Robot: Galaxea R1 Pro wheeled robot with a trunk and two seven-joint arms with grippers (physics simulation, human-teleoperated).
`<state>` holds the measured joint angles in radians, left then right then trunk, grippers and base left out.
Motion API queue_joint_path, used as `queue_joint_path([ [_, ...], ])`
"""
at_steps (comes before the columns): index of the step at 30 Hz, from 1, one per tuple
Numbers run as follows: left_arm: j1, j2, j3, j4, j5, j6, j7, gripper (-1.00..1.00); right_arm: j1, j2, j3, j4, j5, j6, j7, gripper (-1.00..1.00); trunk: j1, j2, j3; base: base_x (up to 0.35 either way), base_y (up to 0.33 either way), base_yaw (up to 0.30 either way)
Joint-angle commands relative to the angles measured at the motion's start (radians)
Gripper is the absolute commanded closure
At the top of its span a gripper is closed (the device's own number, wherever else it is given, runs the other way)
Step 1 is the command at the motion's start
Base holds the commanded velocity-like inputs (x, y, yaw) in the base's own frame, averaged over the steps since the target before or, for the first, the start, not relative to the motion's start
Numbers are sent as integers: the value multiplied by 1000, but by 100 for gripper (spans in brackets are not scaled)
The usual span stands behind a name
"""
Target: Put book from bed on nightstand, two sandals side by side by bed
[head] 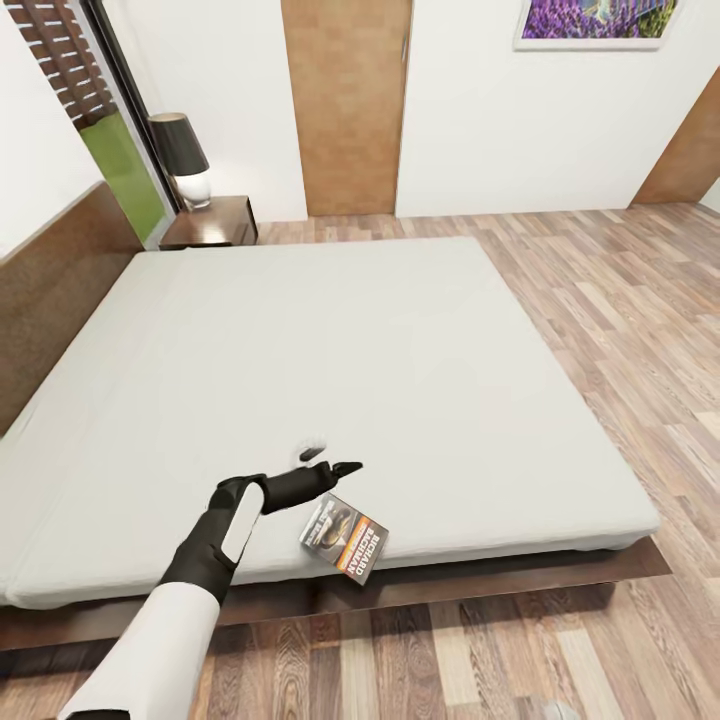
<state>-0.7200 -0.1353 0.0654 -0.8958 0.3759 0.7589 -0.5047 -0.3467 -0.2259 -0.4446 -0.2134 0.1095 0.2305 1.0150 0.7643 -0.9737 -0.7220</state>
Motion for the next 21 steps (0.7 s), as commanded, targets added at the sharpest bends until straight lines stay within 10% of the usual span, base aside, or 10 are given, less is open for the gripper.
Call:
queue_joint_path([
  [1,0,-2,-17,0,0,8,-6,-100,-1,0,-9,-1,10,7,5,-100,-4,7,3,0,0,0],
  [13,11,5,-326,8,3,69,-15,-100,-1,-5,-10,-2,10,6,5,-100,-50,91,40,0,0,0],
  [21,119,76,-385,10,-2,112,-41,-100,-1,-8,-11,-2,9,6,5,-100,-81,147,65,0,0,0],
])
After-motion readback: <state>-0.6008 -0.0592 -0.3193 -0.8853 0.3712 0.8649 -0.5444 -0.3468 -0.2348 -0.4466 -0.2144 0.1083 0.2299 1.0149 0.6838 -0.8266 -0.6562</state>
